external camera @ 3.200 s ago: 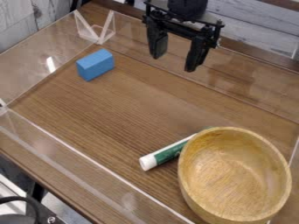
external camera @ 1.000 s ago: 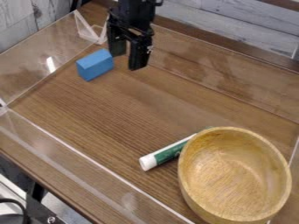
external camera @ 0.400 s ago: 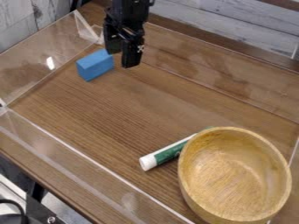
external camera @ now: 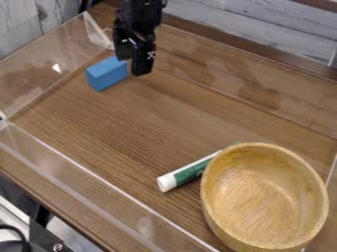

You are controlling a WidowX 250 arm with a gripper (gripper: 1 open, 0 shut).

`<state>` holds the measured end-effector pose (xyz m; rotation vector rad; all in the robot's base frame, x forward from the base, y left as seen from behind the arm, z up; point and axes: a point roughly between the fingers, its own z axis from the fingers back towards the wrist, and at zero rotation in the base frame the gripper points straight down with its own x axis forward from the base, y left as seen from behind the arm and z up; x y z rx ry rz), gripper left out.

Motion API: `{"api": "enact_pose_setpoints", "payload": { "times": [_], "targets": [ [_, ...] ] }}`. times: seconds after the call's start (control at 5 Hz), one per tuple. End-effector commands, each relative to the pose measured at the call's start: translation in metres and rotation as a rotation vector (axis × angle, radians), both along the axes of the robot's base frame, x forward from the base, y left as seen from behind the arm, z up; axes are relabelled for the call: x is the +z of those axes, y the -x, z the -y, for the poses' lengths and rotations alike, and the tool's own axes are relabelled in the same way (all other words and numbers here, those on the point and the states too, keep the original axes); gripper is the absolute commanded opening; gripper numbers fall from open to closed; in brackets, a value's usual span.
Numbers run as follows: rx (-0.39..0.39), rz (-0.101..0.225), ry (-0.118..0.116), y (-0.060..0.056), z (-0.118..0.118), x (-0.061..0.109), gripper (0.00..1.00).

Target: Put the blue block in the brown bowl

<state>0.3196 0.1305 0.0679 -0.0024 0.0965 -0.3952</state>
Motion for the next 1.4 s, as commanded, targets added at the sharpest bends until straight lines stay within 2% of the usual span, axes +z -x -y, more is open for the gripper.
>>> {"api": "enact_pose_setpoints", "payload": {
  "times": [0.0,0.6,1.2],
  "targets": [
    [0.007,0.078,-0.036,-0.012,-0.013,0.018,1.00],
    [0.023,0.106,-0.042,-0.016,-0.028,0.012,1.00],
    [-0.001,0.097,-0.032,-0.023,-0.045,-0.011,1.00]
  ]
}}
